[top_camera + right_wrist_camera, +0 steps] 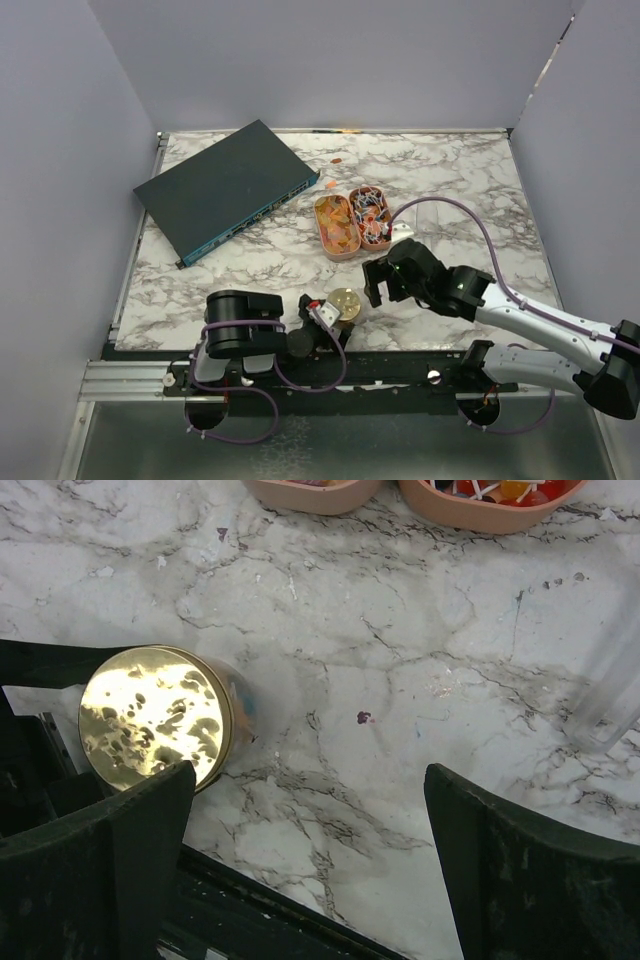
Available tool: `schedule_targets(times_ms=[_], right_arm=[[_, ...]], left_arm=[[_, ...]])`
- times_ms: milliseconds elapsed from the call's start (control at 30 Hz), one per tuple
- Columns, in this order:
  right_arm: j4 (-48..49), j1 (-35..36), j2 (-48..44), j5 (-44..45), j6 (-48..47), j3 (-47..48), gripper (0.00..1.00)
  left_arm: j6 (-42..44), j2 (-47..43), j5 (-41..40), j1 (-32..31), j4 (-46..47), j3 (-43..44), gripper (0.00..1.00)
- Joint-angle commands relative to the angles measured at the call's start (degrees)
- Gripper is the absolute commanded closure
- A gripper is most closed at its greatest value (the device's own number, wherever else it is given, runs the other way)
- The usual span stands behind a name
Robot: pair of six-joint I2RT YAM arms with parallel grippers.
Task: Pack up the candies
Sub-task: Screw the bottle lid onto the packing bottle.
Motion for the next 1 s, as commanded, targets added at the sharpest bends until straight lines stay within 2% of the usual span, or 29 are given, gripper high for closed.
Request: schedule_targets(times_ms=[0,133,333,500,667,967], right_arm=[[2.04,-0.56,1.03,-1.44,0.82,-1.0,0.0],[4.36,-1.23,2.15,-3.52,0.35,-1.43,0.02],[9.49,-2.76,4.52,-9.44,-0.07,-1.79,0.2],[14.32,-4.12,7.29,-15.15,-0.5,-1.8,0.37],[17.48,-5.83,11.02,-19.28,-1.57,-1.86,0.49],[21.81,-8.36,14.77,-22.72,-2.24,-4.21,0.61]], left_arm=[[1.74,4.51,4.5,1.69,14.3,-0.64,0.01],[1.7,5.05,6.43,2.83,14.22,0.08,0.03],[2.5,5.26,7.81,3.42,14.27,0.19,0.11],[3.03,5.77,9.63,4.29,14.27,0.37,0.23],[2.96,6.05,15.63,7.53,14.28,0.67,0.37],[2.15,7.68,21.44,10.61,14.23,2.63,0.39]])
